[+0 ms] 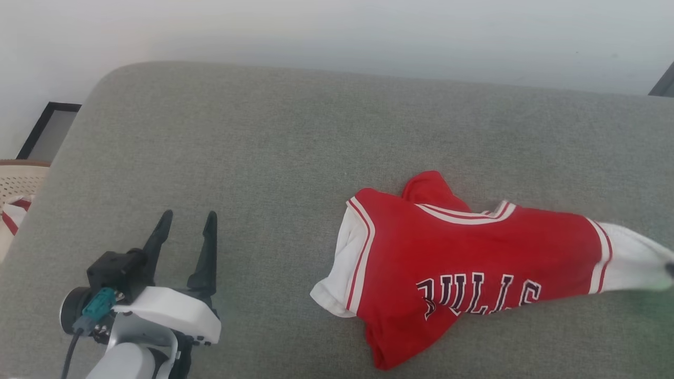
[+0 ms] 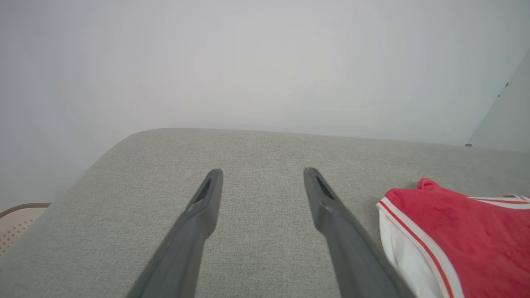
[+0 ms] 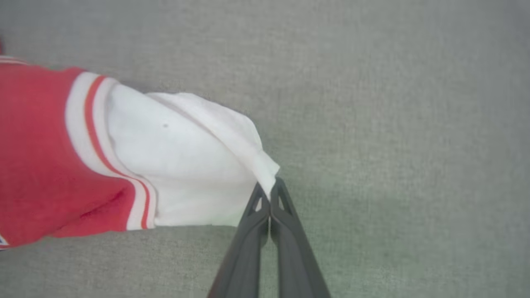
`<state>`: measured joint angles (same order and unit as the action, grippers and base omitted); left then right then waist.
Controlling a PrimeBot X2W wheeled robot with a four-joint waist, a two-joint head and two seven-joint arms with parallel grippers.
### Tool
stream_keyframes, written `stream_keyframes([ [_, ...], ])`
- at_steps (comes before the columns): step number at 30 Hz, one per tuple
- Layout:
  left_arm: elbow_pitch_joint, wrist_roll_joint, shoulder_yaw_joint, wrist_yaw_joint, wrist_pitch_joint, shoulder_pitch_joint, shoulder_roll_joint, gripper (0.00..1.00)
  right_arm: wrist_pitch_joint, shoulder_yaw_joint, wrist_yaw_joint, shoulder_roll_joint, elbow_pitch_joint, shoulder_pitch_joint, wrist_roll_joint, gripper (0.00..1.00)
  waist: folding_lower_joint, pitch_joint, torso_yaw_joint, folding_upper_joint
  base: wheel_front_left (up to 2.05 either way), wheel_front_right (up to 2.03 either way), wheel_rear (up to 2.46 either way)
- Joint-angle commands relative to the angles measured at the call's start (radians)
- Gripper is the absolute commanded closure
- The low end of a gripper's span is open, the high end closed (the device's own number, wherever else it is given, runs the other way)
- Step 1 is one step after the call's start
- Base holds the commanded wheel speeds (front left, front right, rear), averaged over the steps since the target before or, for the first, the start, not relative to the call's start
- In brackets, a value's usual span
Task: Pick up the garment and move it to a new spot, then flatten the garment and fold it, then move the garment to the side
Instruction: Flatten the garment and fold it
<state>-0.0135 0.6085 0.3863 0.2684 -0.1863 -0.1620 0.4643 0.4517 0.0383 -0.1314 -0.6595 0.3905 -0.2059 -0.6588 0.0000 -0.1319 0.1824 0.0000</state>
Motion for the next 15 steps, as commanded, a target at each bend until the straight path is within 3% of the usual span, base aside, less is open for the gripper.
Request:
stream_keyframes([
  [1,-0.001,0.003,0.002,0.0,0.003,-0.007,0.0,0.0,0.006,-0.007,0.001,0.013,0.007,0.008,0.002,1.0,0.0,-0.001,-0.001,0.0,0.0,0.0,0.0],
  [9,-0.018,0.008,0.016,-0.017,0.016,-0.035,-0.003,0.0,-0.022,-0.027,0.001,0.096,0.161,-0.028,0.012,1.0,0.0,-0.013,0.001,0.0,0.0,0.0,0.0],
  [11,-0.026,0.007,0.02,-0.021,0.022,-0.048,-0.001,0.0,-0.04,-0.016,0.001,0.11,0.192,-0.05,0.021,0.6,0.0,-0.015,-0.003,0.0,0.0,0.0,0.0],
  [12,-0.03,0.007,0.022,-0.026,0.026,-0.055,0.001,0.0,-0.049,-0.013,0.001,0.113,0.201,-0.063,0.023,0.09,0.0,-0.015,-0.007,0.0,0.0,0.0,0.0],
  [13,-0.034,0.008,0.022,-0.029,0.026,-0.058,0.003,0.0,-0.055,-0.007,0.001,0.115,0.211,-0.076,0.022,0.0,0.0,-0.014,-0.011,0.0,0.0,0.0,0.0],
  [15,-0.041,0.01,0.023,-0.034,0.036,-0.063,0.01,0.0,-0.067,0.008,0.001,0.113,0.216,-0.096,0.02,0.0,0.0,-0.01,-0.022,0.0,0.0,0.0,0.0],
])
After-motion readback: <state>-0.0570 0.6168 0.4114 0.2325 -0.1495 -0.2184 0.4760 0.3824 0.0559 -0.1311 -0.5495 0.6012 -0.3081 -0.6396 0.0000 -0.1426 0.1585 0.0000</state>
